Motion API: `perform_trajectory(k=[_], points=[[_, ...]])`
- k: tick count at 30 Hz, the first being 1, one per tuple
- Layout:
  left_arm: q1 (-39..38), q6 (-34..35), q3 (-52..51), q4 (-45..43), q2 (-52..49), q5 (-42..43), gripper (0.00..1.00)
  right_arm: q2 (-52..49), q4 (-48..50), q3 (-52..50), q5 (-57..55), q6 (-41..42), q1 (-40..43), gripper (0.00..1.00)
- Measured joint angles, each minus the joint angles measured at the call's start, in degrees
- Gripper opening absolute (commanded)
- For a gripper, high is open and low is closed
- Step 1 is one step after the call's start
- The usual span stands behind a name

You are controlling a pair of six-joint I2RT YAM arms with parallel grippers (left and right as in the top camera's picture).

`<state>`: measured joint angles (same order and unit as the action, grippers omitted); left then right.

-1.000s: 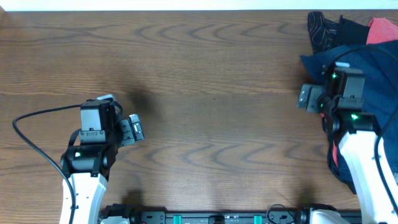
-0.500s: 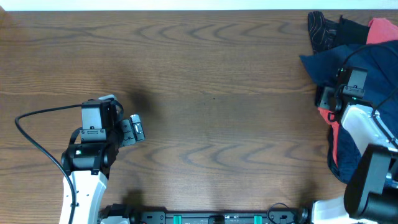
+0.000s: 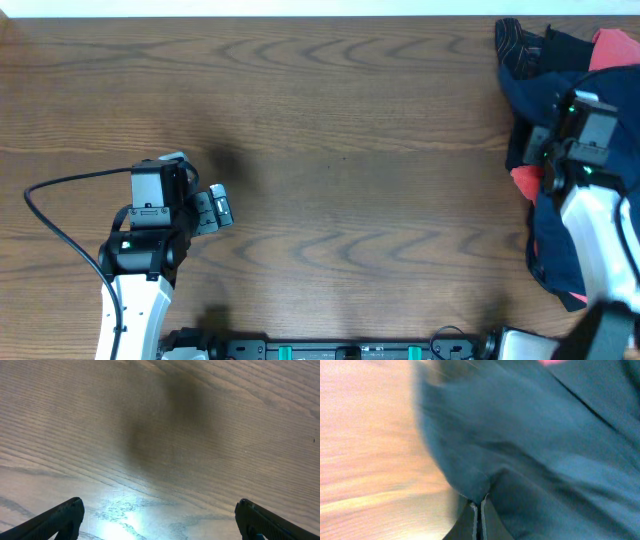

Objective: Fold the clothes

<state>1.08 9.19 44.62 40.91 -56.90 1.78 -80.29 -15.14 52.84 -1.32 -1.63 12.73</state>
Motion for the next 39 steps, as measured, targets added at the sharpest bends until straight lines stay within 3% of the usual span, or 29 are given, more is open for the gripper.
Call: perform_trajectory(k=[5, 10, 14, 17, 19, 21, 24, 25, 27, 31, 35, 39], points=[[0.0, 0.0, 0.0, 0.0, 0.0, 0.0, 0.98, 7.1, -5.8, 1.0, 15.7, -4.5, -8.1, 0.01], [0.0, 0.0, 0.0, 0.0, 0.0, 0.0, 0.98, 7.1, -11.0, 1.2, 22.4, -6.3, -20.1, 0.01], [0.0, 0.0, 0.0, -0.2, 0.0, 0.0, 0.98, 3.7, -6.8, 1.1, 22.1, -6.5, -27.4, 0.01], [0.0, 0.0, 0.0, -0.4, 0.0, 0.0, 0.98, -0.2, 2.8, 1.0, 20.4, -5.1, -31.2, 0.01], [0.0, 0.0, 0.1, -0.6, 0.0, 0.0, 0.98, -2.6, 11.1, 0.9, 19.0, -2.7, -33.1, 0.11], [0.0, 0.0, 0.1, -0.7, 0.0, 0.1, 0.98, -4.7, 20.5, 1.0, 17.8, 1.1, -34.6, 0.32], [0.0, 0.0, 0.1, -0.8, 0.0, 0.4, 0.98, -5.6, 28.1, 1.0, 17.0, 5.9, -36.2, 0.32], [0.0, 0.0, 0.1, -0.8, 0.0, 0.5, 0.98, -5.6, 28.4, 1.0, 16.9, 7.3, -36.3, 0.40], [0.0, 0.0, 0.1, -0.8, 0.0, 1.3, 0.98, -5.6, 25.7, 1.3, 16.0, 9.6, -36.2, 0.60], [0.0, 0.2, 0.1, -0.8, 0.0, 4.6, 0.98, -5.6, 10.4, 1.6, 10.3, 11.6, -36.1, 0.80], [-0.1, 1.3, 0.1, -1.5, -0.5, 10.1, 0.98, -5.6, -3.3, 1.4, -0.2, 12.9, -34.1, 0.86], [-1.7, 3.3, -0.1, -4.4, -3.7, 16.2, 0.98, -5.5, -10.5, 1.4, -11.1, 14.4, -29.4, 0.90]])
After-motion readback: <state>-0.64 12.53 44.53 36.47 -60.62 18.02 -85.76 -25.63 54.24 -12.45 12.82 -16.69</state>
